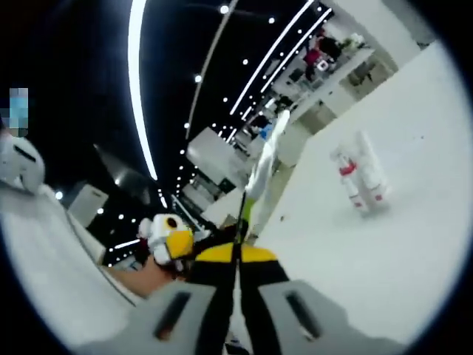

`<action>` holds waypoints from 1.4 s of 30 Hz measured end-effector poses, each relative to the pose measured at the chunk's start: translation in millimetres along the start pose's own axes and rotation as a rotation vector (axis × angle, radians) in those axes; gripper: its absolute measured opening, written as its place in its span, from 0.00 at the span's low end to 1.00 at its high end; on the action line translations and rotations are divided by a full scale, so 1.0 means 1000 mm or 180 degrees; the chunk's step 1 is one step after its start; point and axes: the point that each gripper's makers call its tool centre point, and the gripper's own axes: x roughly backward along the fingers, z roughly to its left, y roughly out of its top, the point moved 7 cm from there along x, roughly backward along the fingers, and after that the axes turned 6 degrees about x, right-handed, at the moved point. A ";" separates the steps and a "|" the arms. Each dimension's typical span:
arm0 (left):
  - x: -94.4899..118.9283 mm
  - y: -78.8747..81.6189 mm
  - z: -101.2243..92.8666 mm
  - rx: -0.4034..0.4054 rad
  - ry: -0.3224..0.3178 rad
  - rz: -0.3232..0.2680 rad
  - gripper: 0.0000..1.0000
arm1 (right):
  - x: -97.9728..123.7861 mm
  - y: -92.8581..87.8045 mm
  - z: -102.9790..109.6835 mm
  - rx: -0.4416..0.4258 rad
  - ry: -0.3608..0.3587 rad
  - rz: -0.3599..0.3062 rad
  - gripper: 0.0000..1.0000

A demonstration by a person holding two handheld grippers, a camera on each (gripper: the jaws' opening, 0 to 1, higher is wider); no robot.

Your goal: Arrange the skincare products in the storage area until every visible bottle or jar stands upright without overlapping.

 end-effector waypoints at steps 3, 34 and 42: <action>-0.002 0.001 -0.008 0.0481 -0.0363 0.0073 0.83 | 0.001 0.003 0.008 0.0023 0.0225 0.0017 0.00; 0.008 -0.009 -0.049 0.0521 -0.0862 0.0638 0.01 | 0.002 0.008 0.028 -0.0536 0.0645 -0.0289 0.16; 0.003 -0.021 -0.058 0.0552 -0.0979 0.0771 0.02 | 0.017 0.011 0.027 -0.0645 0.0633 -0.0362 0.00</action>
